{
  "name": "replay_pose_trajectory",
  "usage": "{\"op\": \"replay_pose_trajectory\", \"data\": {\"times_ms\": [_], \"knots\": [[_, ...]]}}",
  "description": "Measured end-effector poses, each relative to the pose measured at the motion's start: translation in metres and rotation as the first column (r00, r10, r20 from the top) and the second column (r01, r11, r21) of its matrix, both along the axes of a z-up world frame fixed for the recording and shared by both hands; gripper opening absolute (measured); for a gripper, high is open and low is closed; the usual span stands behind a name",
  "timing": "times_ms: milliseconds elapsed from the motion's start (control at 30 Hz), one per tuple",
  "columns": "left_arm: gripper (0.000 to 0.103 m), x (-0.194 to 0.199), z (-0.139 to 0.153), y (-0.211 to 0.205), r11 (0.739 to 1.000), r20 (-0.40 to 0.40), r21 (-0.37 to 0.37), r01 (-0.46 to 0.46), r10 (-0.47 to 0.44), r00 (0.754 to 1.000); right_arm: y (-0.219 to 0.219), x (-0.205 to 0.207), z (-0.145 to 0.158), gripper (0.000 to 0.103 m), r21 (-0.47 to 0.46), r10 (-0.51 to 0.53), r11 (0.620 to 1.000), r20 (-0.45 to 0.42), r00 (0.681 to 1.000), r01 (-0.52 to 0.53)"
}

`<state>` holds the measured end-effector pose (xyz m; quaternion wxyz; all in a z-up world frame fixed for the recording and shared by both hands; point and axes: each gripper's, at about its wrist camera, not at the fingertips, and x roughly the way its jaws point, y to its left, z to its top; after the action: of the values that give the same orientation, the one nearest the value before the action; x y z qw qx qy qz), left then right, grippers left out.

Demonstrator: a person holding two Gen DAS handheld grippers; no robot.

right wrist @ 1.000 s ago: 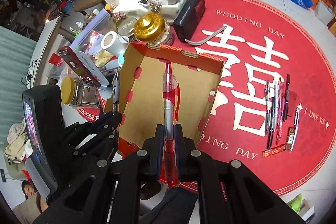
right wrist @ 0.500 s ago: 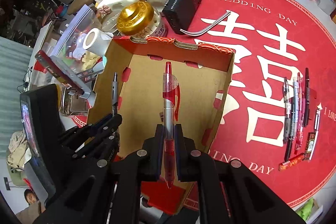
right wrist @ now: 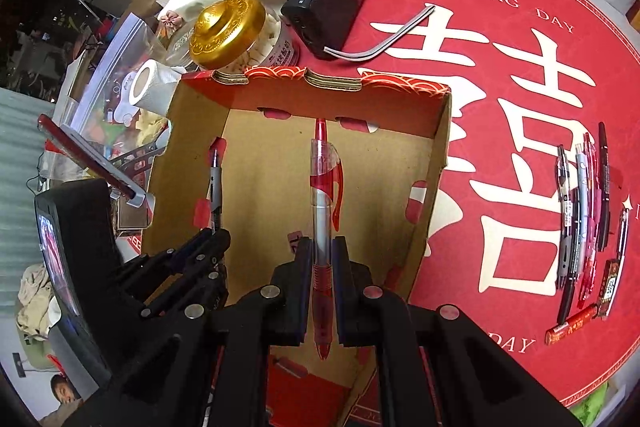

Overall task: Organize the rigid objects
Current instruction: 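Carry both pens over the cardboard box and lower them inside, then open both grippers to release the pens into the box, then move both grippers back over the remaining pens on the rug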

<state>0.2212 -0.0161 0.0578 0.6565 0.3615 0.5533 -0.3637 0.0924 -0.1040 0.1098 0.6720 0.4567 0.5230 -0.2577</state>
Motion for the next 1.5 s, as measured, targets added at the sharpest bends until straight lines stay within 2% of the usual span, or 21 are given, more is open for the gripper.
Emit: {"op": "replay_pose_trajectory", "data": {"times_ms": [500, 800, 867, 933, 967, 1000, 1033, 1100, 1200, 1300, 1433, 1500], "knots": [[0.011, 0.003, -0.012, -0.008, 1.0, -0.013, 0.018, 0.015, -0.015, 1.0, 0.001, 0.015, -0.015, 0.011, -0.017, 0.041, 0.999, -0.059, 0.997, -0.042], [0.014, 0.005, -0.026, -0.019, 0.998, -0.011, 0.057, 0.022, -0.021, 1.0, 0.006, 0.023, -0.036, 0.011, 0.013, 0.073, 0.997, -0.098, 0.993, -0.072], [0.033, 0.005, -0.027, -0.021, 0.998, -0.01, 0.063, 0.03, -0.029, 1.0, 0.005, 0.023, -0.038, 0.011, 0.01, 0.076, 0.997, -0.102, 0.992, -0.076], [0.083, 0.005, -0.028, -0.021, 0.997, -0.003, 0.066, 0.027, -0.027, 1.0, 0.004, 0.023, -0.037, 0.015, 0.012, 0.082, 0.997, -0.098, 0.992, -0.082], [0.089, 0.004, -0.028, -0.021, 0.998, 0.007, 0.066, 0.023, -0.024, 1.0, 0.004, 0.023, -0.034, 0.024, 0.008, 0.087, 0.996, -0.1, 0.991, -0.086], [0.093, 0.005, -0.026, -0.021, 0.998, 0.022, 0.064, 0.021, -0.022, 1.0, 0.003, 0.023, -0.03, 0.059, -0.007, 0.09, 0.996, -0.104, 0.991, -0.091], [0.099, 0.006, -0.026, -0.019, 0.999, 0.025, 0.053, 0.008, -0.01, 1.0, 0.003, 0.022, -0.022, 0.076, -0.049, 0.079, 0.995, -0.116, 0.99, -0.085], [0.103, 0.01, -0.03, -0.018, 0.999, 0.015, 0.03, -0.016, 0.016, 1.0, 0.0, 0.017, -0.006, 0.077, -0.092, 0.072, 0.993, -0.076, 0.994, -0.079], [0.103, 0.01, -0.03, -0.018, 1.0, -0.019, 0.004, -0.02, 0.02, 1.0, -0.002, 0.009, 0.018, 0.086, -0.124, 0.084, 0.988, -0.04, 0.996, -0.088], [0.103, -0.001, -0.018, -0.022, 0.999, -0.033, -0.038, -0.001, 0.0, 0.999, -0.003, -0.017, 0.038, 0.086, -0.2, 0.067, 0.977, -0.062, 0.996, -0.078], [0.103, -0.037, 0.005, -0.03, 0.991, -0.079, -0.109, 0.076, -0.084, 0.993, -0.006, -0.091, 0.033, 0.086, -0.171, -0.09, 0.983, -0.156, 0.984, 0.063], [0.103, -0.065, 0.024, -0.044, 0.982, -0.121, -0.15, 0.115, -0.134, 0.983, -0.009, -0.143, 0.022, 0.086, -0.126, -0.211, 0.974, -0.217, 0.953, 0.186]]}}
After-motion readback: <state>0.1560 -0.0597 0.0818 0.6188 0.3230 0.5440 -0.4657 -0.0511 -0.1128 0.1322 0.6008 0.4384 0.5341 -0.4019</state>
